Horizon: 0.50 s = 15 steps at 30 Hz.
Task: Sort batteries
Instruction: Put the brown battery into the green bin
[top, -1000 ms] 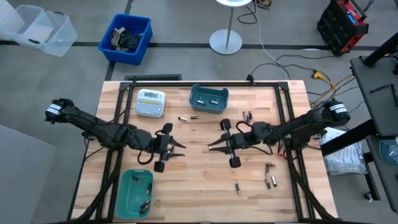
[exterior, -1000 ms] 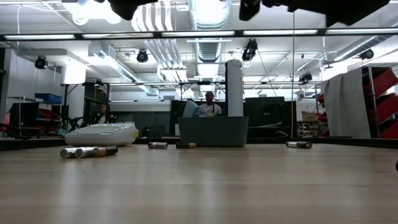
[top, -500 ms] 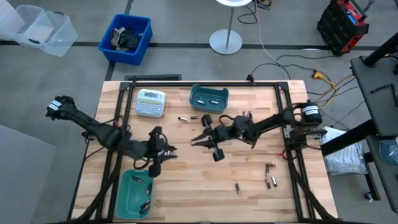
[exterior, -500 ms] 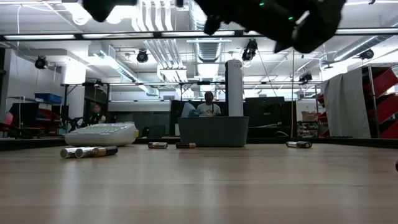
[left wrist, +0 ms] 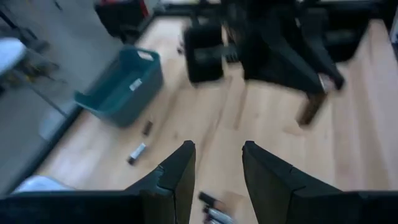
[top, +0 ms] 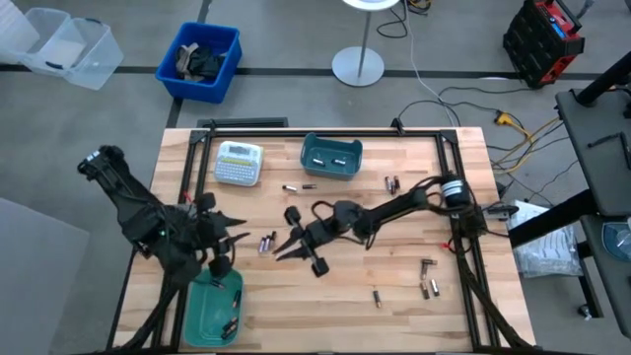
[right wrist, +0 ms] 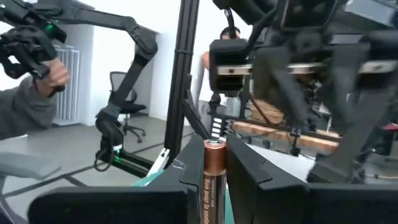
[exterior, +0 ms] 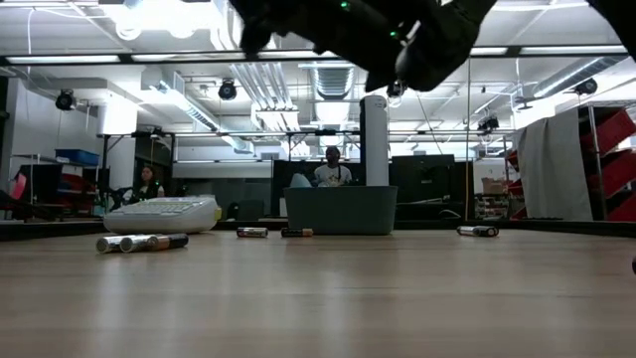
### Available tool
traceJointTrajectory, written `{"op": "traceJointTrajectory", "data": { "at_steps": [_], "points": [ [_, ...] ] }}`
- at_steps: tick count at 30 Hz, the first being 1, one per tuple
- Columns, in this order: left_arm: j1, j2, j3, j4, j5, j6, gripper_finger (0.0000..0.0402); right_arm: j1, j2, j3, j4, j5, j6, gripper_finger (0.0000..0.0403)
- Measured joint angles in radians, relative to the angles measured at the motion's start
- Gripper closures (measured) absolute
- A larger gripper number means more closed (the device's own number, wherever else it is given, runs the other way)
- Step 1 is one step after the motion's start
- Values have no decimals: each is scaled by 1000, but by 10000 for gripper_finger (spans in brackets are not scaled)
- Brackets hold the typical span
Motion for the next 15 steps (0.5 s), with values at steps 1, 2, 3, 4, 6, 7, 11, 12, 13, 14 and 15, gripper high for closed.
{"op": "traceJointTrajectory", "data": {
  "at_steps": [1, 2, 3, 4, 6, 7, 11, 12, 13, 14, 15],
  "points": [
    [-10, 0, -8, 0, -27, 2, 287, 5, 25, 26, -2, -1, 6, 369],
    [-18, -1, -18, -6, -45, 4, 287, 9, 52, 57, 0, 0, 19, 369],
    [-24, -1, -29, -13, -60, 5, 287, 11, 75, 83, -1, 3, 34, 369],
    [-30, -1, -40, -12, -62, 3, 287, 15, 95, 106, -4, 2, 49, 369],
    [-36, -1, -61, -10, -70, -5, 287, 20, 144, 161, 0, 3, 66, 369],
    [-39, -1, -72, -10, -71, -10, 287, 22, 163, 182, -3, 3, 81, 369],
    [-49, -2, -108, -10, -70, -40, 287, 30, 249, 287, -5, 4, 136, 369],
    [-52, -3, -112, -9, -70, -44, 287, 32, 273, 318, -3, 5, 143, 369],
    [-56, -4, -118, -10, -71, -48, 287, 35, 291, 344, -4, 7, 156, 369],
    [-59, -4, -121, -12, -70, -51, 287, 37, 310, 369, -9, 8, 163, 369],
    [-64, -4, -123, -10, -70, -54, 287, 40, 330, 400, -16, 12, 169, 369]
  ]
}}
